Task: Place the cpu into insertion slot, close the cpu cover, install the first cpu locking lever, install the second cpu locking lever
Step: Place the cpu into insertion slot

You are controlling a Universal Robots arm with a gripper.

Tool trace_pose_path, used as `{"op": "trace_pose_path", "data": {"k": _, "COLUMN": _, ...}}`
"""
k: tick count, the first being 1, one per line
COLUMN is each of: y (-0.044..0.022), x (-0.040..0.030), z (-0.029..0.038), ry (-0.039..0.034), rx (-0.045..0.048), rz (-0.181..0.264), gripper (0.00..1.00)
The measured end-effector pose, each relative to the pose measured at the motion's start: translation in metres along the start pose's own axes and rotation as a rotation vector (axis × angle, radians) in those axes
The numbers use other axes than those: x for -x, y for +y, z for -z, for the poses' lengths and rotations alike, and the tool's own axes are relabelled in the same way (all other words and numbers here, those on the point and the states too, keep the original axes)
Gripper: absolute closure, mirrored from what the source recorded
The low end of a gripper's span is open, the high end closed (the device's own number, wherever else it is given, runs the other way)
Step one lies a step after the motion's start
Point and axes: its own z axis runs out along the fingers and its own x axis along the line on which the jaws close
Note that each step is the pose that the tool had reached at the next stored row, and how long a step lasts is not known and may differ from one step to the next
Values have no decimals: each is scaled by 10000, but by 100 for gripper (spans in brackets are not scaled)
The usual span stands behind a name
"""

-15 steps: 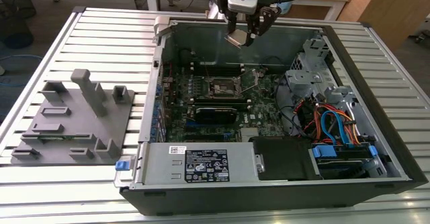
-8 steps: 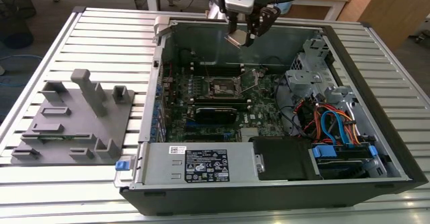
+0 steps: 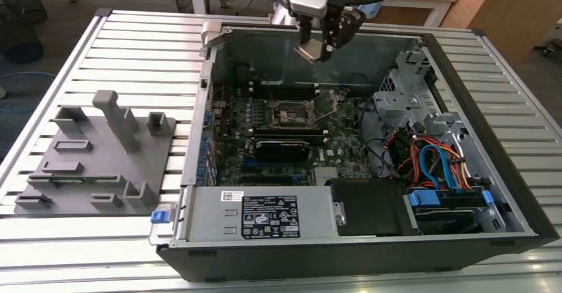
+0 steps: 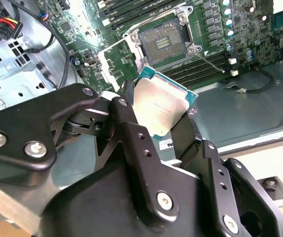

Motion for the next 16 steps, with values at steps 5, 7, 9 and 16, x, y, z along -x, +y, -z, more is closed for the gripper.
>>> {"op": "trace_pose_path", "data": {"k": 5, "y": 0, "x": 0, "z": -1, "ry": -24, "rx": 5, "rz": -286, "gripper": 46}}
{"op": "trace_pose_path", "data": {"k": 7, "y": 0, "x": 0, "z": -1, "ry": -28, "rx": 5, "rz": -323, "gripper": 46}}
{"op": "trace_pose_path", "data": {"k": 9, "y": 0, "x": 0, "z": -1, "ry": -29, "rx": 6, "rz": -333, "gripper": 46}}
{"op": "trace_pose_path", "data": {"k": 16, "y": 0, "x": 0, "z": -2, "ry": -29, "rx": 6, "rz": -337, "gripper": 46}}
